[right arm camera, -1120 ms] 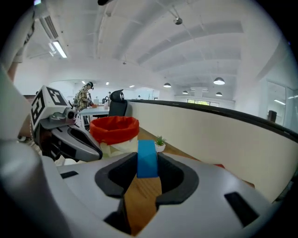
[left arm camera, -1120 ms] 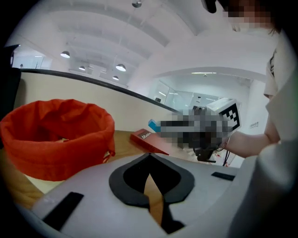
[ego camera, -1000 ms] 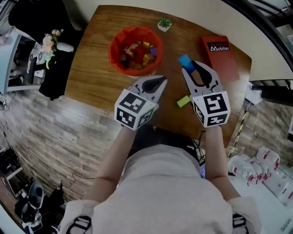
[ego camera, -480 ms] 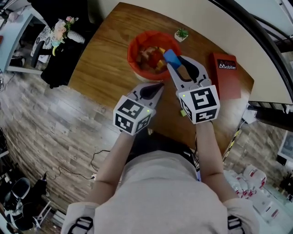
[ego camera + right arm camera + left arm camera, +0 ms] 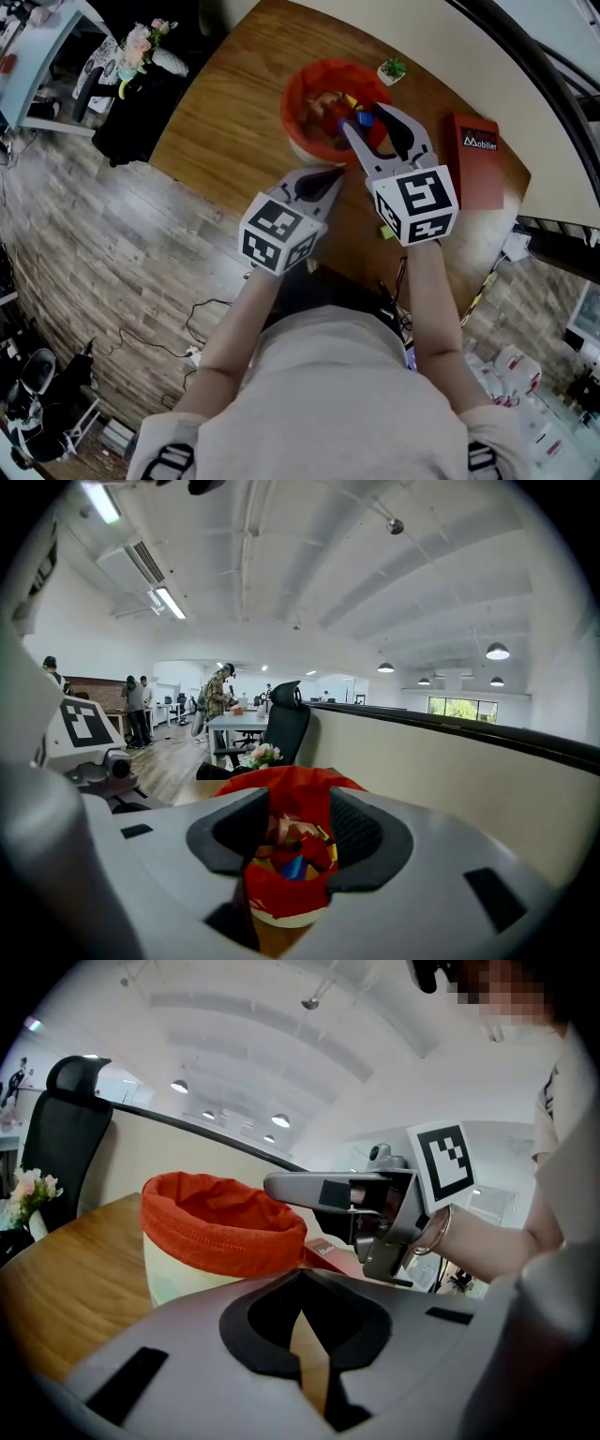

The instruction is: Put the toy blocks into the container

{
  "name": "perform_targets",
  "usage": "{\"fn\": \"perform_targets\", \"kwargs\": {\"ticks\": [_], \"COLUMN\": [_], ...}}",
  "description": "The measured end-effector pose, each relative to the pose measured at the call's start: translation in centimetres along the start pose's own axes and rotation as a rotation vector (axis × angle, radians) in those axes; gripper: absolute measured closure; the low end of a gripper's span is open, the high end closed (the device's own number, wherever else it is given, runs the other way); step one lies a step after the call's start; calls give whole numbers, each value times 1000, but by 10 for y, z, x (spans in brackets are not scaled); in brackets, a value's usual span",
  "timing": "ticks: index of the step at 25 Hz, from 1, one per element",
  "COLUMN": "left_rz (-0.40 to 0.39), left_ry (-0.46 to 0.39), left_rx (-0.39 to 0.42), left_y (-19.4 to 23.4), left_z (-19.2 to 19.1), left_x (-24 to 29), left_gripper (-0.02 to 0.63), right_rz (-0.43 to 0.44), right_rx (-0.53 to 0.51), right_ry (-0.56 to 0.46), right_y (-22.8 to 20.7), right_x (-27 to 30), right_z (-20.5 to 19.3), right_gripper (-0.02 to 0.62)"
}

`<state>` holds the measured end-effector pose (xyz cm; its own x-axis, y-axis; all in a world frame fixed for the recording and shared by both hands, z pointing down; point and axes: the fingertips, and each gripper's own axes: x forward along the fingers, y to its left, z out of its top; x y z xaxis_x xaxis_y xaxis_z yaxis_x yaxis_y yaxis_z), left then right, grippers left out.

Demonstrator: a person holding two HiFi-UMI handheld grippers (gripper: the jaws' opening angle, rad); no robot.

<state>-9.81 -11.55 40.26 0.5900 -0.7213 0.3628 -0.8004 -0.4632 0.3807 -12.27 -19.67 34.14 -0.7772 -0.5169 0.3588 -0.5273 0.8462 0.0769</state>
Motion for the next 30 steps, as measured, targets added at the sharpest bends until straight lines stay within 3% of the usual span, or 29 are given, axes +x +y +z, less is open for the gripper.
{"fn": "perform_targets", "kwargs": {"ticks": [12,23,30], "left_rz": [-96,-261,-347], "left_ry": [43,175,291], "left_rx": [44,112,157], "left_y": [-24,-74,-104], "left_z": [-2,-28,-63], "left_x": [14,53,77], "left_gripper": [594,594,594], "right_rz": [-109,-317,-425], "right_rx": [50,225,358], "right_ry": [25,121,213], "right_y": [-16,-48,-60], "right_x": [-40,-125,-173], "right_z": [-22,-104,-176], "right_gripper": [402,402,403]}}
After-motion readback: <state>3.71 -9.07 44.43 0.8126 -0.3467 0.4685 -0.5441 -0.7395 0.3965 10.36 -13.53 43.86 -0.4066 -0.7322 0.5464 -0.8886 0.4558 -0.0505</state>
